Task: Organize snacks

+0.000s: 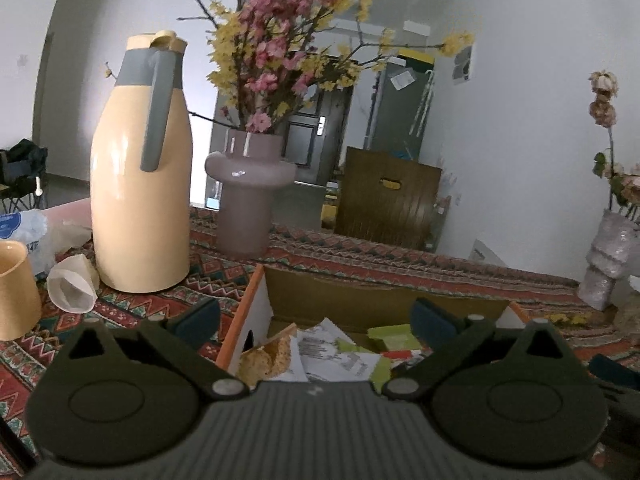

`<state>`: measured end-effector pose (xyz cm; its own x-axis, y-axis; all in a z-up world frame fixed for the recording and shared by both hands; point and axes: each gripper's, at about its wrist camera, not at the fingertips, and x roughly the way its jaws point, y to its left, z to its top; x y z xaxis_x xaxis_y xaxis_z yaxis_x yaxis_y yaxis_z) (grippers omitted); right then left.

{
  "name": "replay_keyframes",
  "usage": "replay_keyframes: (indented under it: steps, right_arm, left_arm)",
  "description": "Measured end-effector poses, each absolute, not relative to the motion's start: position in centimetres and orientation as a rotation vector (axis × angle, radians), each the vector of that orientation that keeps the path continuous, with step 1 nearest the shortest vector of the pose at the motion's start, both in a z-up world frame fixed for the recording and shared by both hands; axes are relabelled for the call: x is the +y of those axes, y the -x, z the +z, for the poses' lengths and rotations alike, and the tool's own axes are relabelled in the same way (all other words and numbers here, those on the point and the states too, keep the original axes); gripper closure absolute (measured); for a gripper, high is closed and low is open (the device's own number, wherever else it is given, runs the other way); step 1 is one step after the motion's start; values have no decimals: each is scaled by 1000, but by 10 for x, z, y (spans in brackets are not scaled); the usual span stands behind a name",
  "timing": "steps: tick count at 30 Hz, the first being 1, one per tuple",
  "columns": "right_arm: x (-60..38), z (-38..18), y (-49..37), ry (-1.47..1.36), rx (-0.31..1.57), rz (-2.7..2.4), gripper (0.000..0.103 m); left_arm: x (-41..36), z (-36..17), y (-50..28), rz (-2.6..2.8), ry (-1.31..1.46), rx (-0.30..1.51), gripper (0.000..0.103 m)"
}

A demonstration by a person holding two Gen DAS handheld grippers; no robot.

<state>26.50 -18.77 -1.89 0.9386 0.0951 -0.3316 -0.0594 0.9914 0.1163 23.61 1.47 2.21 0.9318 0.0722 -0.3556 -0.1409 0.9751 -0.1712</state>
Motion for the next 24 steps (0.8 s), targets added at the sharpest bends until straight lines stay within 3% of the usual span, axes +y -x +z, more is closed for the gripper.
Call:
replay_keyframes:
  steps: [11,24]
  right_arm:
    - [-195,2,-229,-110,295,107,0]
    - [-210,9,-126,-88,314,147,0]
  left_arm:
    - [11,52,-178,51,137,312,0]
    - [22,53,-87,16,89,314,0]
